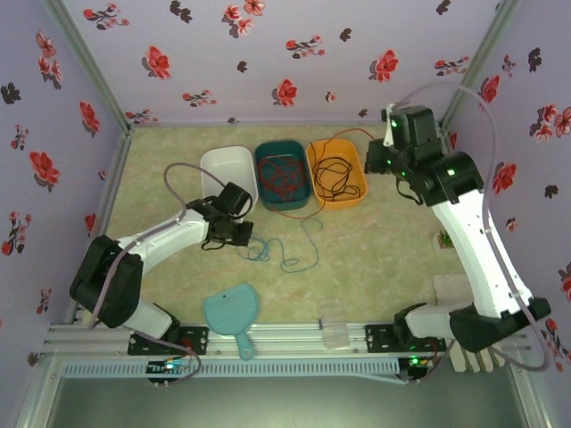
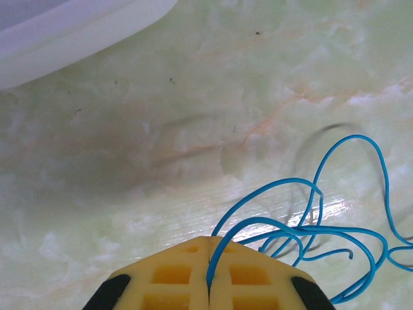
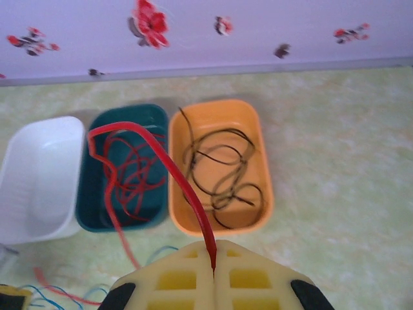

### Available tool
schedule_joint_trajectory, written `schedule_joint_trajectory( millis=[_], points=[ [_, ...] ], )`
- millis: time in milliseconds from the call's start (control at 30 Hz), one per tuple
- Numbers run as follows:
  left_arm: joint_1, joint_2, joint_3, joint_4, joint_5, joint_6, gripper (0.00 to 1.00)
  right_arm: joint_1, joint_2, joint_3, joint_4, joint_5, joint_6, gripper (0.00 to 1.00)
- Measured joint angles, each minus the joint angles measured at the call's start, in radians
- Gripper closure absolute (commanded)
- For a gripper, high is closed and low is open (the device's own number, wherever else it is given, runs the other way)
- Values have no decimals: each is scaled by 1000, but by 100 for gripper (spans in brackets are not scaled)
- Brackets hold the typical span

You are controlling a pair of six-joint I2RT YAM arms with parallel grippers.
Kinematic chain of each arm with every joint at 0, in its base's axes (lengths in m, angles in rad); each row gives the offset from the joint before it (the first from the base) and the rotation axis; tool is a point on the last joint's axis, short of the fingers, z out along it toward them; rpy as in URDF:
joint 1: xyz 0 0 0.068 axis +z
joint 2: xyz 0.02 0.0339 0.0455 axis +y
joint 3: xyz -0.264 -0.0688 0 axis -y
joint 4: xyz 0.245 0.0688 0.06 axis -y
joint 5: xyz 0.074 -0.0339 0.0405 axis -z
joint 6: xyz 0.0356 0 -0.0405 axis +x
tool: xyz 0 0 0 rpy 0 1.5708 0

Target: Untangle the cables

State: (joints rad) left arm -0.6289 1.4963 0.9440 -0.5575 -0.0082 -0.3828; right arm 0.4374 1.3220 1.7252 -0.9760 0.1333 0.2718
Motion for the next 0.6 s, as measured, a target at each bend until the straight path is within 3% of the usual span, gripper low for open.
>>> schedule_joint_trajectory(
  millis=[600],
  points=[
    [0, -2, 0, 26, 0, -3, 100, 34, 402, 225, 120, -49, -21, 100]
  ],
)
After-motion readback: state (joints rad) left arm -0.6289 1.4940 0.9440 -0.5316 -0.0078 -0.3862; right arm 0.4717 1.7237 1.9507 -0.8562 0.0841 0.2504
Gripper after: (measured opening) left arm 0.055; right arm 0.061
